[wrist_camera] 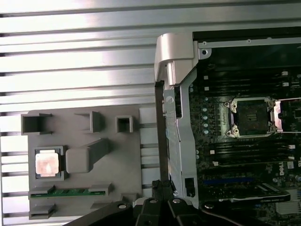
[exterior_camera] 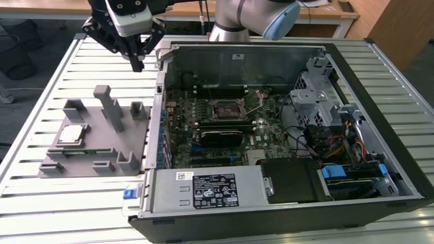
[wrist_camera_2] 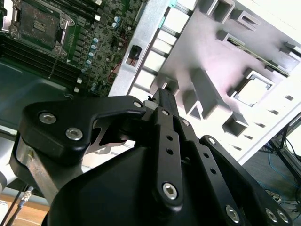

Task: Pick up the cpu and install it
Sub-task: 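Reach for the cpu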

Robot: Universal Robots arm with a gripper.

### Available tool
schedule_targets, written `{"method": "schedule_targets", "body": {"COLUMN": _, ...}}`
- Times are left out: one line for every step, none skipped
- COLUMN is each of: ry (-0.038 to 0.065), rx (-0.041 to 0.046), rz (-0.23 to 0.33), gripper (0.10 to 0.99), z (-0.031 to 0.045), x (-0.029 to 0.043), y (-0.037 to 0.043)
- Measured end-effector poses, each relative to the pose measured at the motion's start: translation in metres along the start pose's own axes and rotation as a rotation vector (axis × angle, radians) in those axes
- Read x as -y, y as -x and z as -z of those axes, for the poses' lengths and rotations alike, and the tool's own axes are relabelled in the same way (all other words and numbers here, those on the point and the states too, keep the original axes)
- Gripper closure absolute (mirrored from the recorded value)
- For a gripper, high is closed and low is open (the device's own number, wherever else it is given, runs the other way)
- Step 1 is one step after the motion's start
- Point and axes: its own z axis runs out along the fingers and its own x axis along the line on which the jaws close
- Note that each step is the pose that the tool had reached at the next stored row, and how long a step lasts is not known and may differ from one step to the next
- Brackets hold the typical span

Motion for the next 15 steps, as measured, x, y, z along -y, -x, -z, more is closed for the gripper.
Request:
{"method": "schedule_targets", "body": {"ry": 0.0, "rx": 0.0, "rz": 0.0, "gripper": 0.98, "z": 0.0, "x": 0.0, "y": -0.0005}}
{"method": "schedule_targets", "body": {"ry": 0.0, "rx": 0.0, "rz": 0.0, "gripper": 0.98, "z": -0.0001, "x": 0.0001, "y": -0.0009}}
{"method": "schedule_targets", "body": {"ry": 0.0, "rx": 0.0, "rz": 0.0, "gripper": 0.98, "z": -0.0001, "x": 0.0001, "y": -0.0014}}
{"method": "schedule_targets", "body": {"ry": 0.0, "rx": 0.0, "rz": 0.0, "gripper": 0.98, "z": -0.0001, "x": 0.0002, "y": -0.0018}}
{"method": "schedule_targets", "body": {"ry": 0.0, "rx": -0.0001, "rz": 0.0, "gripper": 0.98, "z": -0.0001, "x": 0.0002, "y": -0.0023}}
{"method": "schedule_targets", "body": {"ry": 0.0, "rx": 0.0, "rz": 0.0, "gripper": 0.98, "z": -0.0002, "x": 0.0002, "y": -0.0028}}
{"method": "schedule_targets", "body": {"ry": 0.0, "rx": 0.0, "rz": 0.0, "gripper": 0.98, "z": -0.0003, "x": 0.0002, "y": -0.0032}}
{"method": "schedule_targets", "body": {"ry": 0.0, "rx": -0.0001, "rz": 0.0, "gripper": 0.98, "z": -0.0003, "x": 0.0003, "y": -0.0037}}
{"method": "schedule_targets", "body": {"ry": 0.0, "rx": -0.0001, "rz": 0.0, "gripper": 0.98, "z": -0.0003, "x": 0.0003, "y": -0.0041}}
{"method": "schedule_targets", "body": {"ry": 0.0, "rx": -0.0001, "rz": 0.0, "gripper": 0.98, "z": -0.0003, "x": 0.0004, "y": -0.0046}}
{"method": "schedule_targets", "body": {"ry": 0.0, "rx": -0.0001, "rz": 0.0, "gripper": 0.98, "z": -0.0004, "x": 0.0004, "y": -0.005}}
{"method": "schedule_targets", "body": {"ry": 0.0, "rx": -0.0001, "rz": 0.0, "gripper": 0.98, "z": -0.0004, "x": 0.0004, "y": -0.0055}}
{"method": "schedule_targets", "body": {"ry": 0.0, "rx": -0.0001, "rz": 0.0, "gripper": 0.98, "z": -0.0004, "x": 0.0005, "y": -0.006}}
{"method": "schedule_targets", "body": {"ry": 0.0, "rx": -0.0001, "rz": 0.0, "gripper": 0.98, "z": -0.0005, "x": 0.0005, "y": -0.0065}}
{"method": "schedule_targets", "body": {"ry": 0.0, "rx": -0.0002, "rz": 0.0, "gripper": 0.98, "z": -0.0005, "x": 0.0005, "y": -0.007}}
